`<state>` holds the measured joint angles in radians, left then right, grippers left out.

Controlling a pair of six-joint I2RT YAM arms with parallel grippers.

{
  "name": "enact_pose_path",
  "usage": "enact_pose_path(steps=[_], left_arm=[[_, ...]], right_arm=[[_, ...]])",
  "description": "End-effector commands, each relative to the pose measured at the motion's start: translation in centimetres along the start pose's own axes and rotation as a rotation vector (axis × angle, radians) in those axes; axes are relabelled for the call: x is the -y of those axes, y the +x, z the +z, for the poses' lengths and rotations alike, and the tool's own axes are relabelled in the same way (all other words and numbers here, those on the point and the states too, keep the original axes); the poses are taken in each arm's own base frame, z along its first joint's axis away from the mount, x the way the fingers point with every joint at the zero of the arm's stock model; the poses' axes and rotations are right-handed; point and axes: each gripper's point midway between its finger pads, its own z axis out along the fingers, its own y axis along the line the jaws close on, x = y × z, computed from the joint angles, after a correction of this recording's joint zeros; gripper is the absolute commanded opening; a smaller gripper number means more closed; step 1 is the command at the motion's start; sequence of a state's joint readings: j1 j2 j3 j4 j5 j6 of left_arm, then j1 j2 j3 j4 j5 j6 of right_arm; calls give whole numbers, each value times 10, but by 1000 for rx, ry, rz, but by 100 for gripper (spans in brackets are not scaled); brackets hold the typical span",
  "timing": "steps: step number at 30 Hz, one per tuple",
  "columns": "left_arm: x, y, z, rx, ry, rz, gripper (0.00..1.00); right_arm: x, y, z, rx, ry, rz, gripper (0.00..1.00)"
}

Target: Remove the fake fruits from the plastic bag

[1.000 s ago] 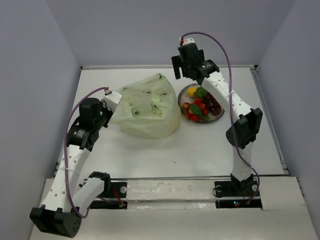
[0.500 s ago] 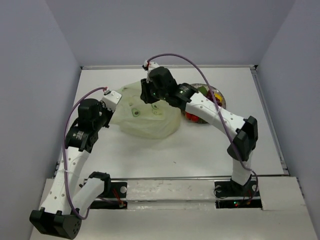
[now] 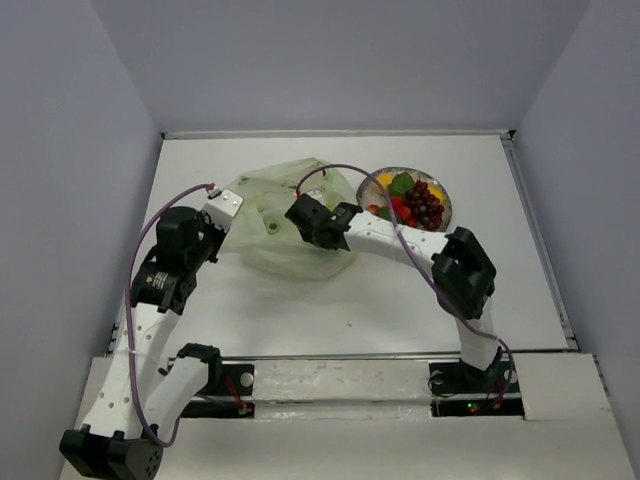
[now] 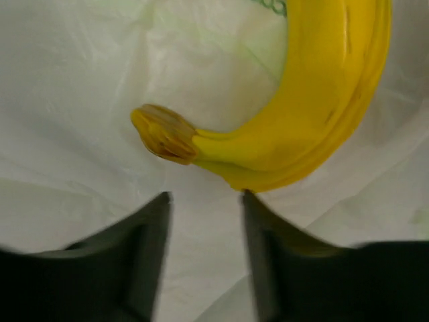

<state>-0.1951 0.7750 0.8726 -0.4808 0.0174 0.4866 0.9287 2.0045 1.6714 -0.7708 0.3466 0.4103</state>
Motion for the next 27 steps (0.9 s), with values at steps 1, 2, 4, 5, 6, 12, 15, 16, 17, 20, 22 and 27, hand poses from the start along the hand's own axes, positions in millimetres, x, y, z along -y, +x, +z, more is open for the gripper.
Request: enact_pose_path(steps=[1, 2, 4, 5, 6, 12, 15, 16, 17, 20, 22, 27], left_arm=[[-4, -7, 2, 35, -18, 22, 1], [-3, -7, 2, 36, -16, 24, 1], [-2, -8, 2, 38, -4, 25, 0], [-1, -8, 2, 38, 1, 27, 0], [-1, -10, 1, 42, 4, 27, 0], [-3, -13, -1, 44, 3, 38, 0], [-4, -13, -2, 43, -1, 39, 0], [-5, -14, -2, 45, -5, 40, 0], [-5, -14, -1, 43, -5, 39, 0], [-6, -18, -3, 52, -7, 41, 0], [-7, -18, -3, 52, -9, 41, 0], [-8, -21, -4, 55, -12, 37, 0]], right_arm=[[28, 31, -6, -51, 166, -10, 67], [29, 35, -1, -59, 180, -10, 82], [29, 32, 6, -56, 205, -7, 95], [32, 34, 15, -64, 244, -18, 100], [32, 33, 18, -68, 259, -20, 100], [53, 26, 44, -103, 321, 17, 100], [59, 24, 61, -128, 263, 50, 100], [58, 19, 66, -121, 238, 67, 100], [59, 20, 70, -127, 222, 79, 100], [56, 19, 79, -113, 144, 66, 100], [53, 22, 82, -122, 101, 62, 99], [28, 32, 85, -130, -60, 55, 66]])
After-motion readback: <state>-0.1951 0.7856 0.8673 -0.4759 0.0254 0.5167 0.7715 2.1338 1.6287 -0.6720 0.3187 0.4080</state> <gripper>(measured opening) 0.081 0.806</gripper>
